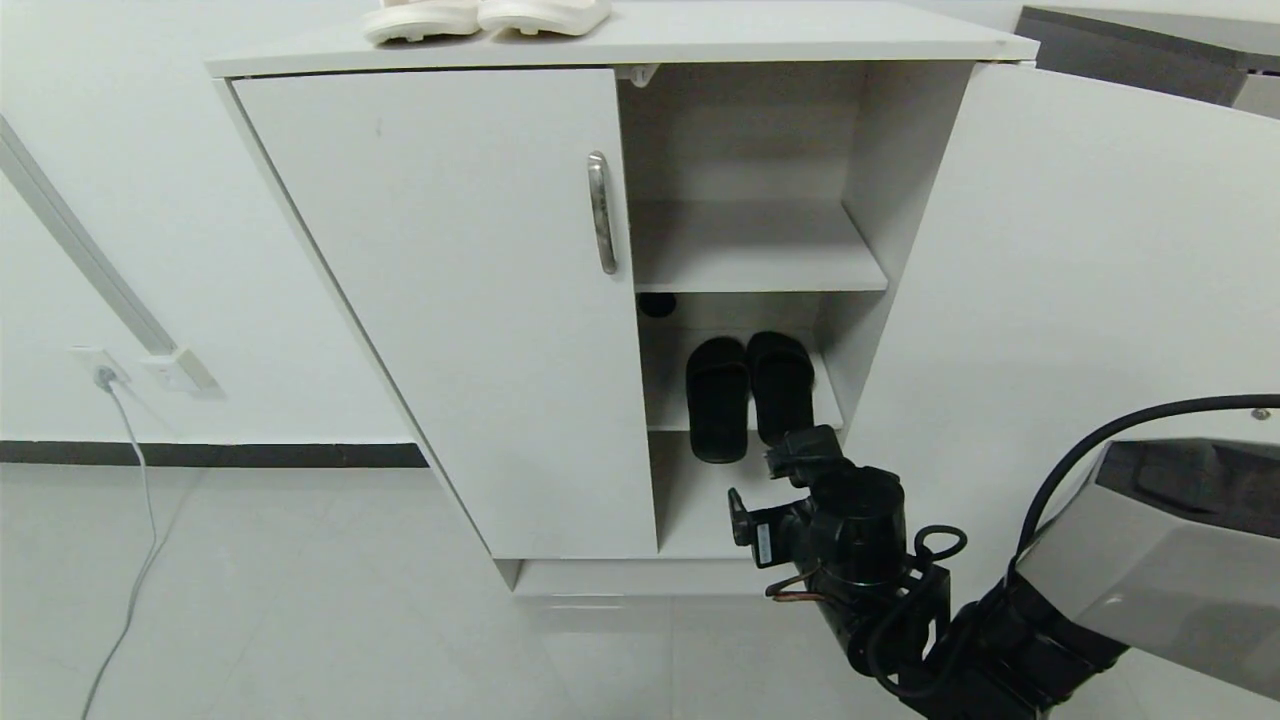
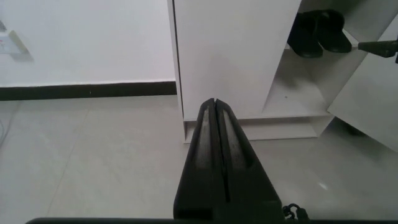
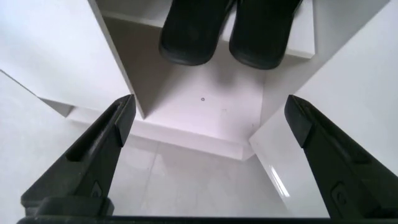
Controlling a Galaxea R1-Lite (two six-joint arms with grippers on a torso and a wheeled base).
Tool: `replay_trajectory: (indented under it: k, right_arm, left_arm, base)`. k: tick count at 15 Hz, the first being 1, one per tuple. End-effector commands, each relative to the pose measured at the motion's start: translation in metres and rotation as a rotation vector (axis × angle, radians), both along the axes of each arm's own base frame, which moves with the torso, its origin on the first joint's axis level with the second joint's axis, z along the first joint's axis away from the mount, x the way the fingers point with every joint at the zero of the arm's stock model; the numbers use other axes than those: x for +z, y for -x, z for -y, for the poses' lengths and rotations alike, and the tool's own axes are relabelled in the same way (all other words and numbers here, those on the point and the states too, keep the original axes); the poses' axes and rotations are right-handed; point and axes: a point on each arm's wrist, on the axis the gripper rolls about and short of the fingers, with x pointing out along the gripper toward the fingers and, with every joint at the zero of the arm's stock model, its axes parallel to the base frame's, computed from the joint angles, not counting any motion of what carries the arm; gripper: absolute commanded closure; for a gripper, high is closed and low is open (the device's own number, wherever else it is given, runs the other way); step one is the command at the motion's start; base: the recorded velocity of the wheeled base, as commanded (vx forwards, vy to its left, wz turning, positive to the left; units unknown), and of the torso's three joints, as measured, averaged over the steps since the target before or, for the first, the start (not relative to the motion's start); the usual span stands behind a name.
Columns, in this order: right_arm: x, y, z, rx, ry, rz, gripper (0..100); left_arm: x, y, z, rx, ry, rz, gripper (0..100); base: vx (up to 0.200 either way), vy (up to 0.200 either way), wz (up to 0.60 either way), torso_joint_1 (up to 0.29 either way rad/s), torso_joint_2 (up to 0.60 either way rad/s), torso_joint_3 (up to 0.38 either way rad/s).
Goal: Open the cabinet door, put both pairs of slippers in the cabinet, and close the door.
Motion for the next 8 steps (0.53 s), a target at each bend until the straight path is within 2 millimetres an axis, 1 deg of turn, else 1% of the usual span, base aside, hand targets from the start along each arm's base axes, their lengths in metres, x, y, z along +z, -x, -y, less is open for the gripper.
replay_trajectory:
  k: [1,8]
  right_arm:
    - [-0.0013,0.0002,-0.0001,0.000,0.001,-0.001,0]
    - [-0.0014,0.0009,-0.0002,0.000,-0.001,0.001,0]
  left_arm:
    - [0.0004,0.0001,0.0000,-0.001,0.000,0.001,100]
    - [0.0000,0.0000,0.0000,-0.001,0.000,0.000,100]
  base:
    - [0.000,0.000,0.00,0.000,0.00,0.000]
    - [0.000,0.000,0.00,0.000,0.00,0.000]
